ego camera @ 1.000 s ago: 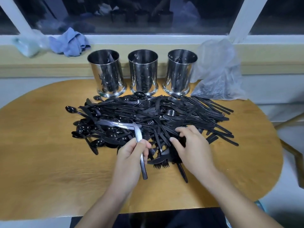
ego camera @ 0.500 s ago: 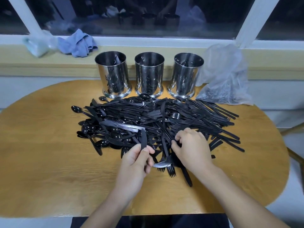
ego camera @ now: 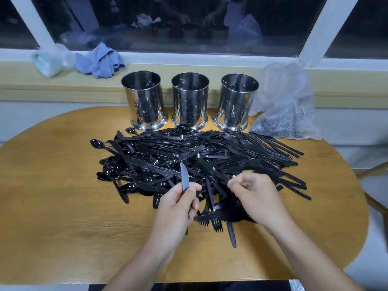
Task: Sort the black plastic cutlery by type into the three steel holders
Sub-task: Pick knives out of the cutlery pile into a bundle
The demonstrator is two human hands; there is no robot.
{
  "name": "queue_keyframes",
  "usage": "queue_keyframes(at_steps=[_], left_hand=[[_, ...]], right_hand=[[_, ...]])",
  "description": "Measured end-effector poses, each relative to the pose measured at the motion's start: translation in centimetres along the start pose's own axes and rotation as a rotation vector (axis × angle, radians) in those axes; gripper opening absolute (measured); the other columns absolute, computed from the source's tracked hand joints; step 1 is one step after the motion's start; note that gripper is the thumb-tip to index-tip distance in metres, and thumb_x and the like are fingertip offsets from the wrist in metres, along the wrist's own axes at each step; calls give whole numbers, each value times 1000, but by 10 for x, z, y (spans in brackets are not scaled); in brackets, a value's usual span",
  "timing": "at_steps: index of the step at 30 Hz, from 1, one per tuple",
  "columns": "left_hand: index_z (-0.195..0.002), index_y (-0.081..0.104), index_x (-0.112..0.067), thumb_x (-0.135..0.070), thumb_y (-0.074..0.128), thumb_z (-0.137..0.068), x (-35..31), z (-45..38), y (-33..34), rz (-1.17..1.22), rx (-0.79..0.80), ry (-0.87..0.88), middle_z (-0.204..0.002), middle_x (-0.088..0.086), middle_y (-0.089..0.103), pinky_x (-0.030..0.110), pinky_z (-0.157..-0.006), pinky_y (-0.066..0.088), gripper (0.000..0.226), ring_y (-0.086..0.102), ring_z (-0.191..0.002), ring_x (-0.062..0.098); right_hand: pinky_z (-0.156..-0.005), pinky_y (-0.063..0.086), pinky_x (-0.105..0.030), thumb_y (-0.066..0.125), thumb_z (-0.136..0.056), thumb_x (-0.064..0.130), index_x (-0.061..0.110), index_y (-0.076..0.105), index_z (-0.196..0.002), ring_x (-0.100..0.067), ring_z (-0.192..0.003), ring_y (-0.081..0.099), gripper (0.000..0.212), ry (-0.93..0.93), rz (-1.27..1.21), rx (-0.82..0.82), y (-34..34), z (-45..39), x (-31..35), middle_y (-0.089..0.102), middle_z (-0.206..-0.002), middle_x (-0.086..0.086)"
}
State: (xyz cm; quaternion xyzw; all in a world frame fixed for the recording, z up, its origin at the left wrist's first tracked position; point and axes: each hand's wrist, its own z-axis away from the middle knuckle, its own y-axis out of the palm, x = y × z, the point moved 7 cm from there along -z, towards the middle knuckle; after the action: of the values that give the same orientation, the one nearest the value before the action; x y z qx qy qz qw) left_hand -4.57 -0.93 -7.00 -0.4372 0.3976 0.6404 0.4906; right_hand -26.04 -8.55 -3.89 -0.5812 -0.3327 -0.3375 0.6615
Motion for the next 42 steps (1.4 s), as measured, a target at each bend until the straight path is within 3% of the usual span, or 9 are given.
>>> queue_keyframes(at_steps=[5,10,15,19,22,25,29,35,42], left_hand=[[-107,76,-25,-47,63,-111,-10,-7,8,-52,-7,49,-76,-1,56,29,-61,41,26,45,-69,18],[-108,75,-17,-44,64,-112,-13,-8,8,-25,-59,15,-75,1,51,25,-55,35,29,40,-68,21],[-100,78,-22,-43,61,-112,-9,-5,0,-4,-85,-6,-77,-3,52,28,-64,41,29,46,-72,16],[-94,76,-14,-40,63,-112,-11,-3,-16,-140,-55,49,-67,-8,46,26,-57,35,34,39,-59,12],[-74,48,-15,-43,70,-108,-7,-5,-31,-390,-19,142,-65,-6,38,39,-70,41,49,36,-61,15],[-79,50,-19,-42,74,-104,-4,-6,-45,-548,-52,180,-62,-12,39,40,-71,46,42,36,-59,8],[-89,60,-20,-42,73,-105,-4,-3,-47,-559,-58,197,-61,-17,51,27,-64,43,31,47,-59,6],[-108,65,-38,-46,67,-107,0,-4,-52,-578,-116,212,-85,4,66,27,-61,48,8,59,-68,13],[-107,65,-37,-36,67,-109,-5,-2,-54,-519,-168,237,-95,6,75,36,-71,57,3,68,-86,18]], right_hand=[[-71,56,-22,75,-101,22,22,81,-85,-9,-73,72,17,-11,-156,136,17,25,11,77,-78,1],[-76,59,-42,74,-103,22,22,81,-89,-33,-81,67,16,-82,-200,274,37,36,13,72,-82,-10],[-76,60,-30,76,-102,29,28,83,-92,-14,-77,71,13,-106,-168,239,31,27,7,78,-85,4],[-72,54,-27,78,-100,31,31,78,-115,-5,-71,60,15,-227,189,-44,16,4,-6,69,-83,13],[-75,54,-33,69,-105,32,35,61,-146,-4,-74,54,42,-309,438,-40,17,-15,-6,59,-94,16],[-78,55,-35,63,-109,29,34,56,-153,-11,-86,59,45,-347,525,-9,23,-24,3,58,-101,15],[-83,55,-38,58,-111,32,30,63,-146,-18,-92,65,35,-327,572,24,33,-28,6,60,-108,11],[-77,55,-40,60,-109,35,28,64,-108,-17,-84,61,8,-318,592,4,29,-24,0,58,-95,12],[-64,55,-34,76,-100,38,30,60,-82,-9,-67,61,25,-246,543,-98,20,-30,-12,63,-73,12]])
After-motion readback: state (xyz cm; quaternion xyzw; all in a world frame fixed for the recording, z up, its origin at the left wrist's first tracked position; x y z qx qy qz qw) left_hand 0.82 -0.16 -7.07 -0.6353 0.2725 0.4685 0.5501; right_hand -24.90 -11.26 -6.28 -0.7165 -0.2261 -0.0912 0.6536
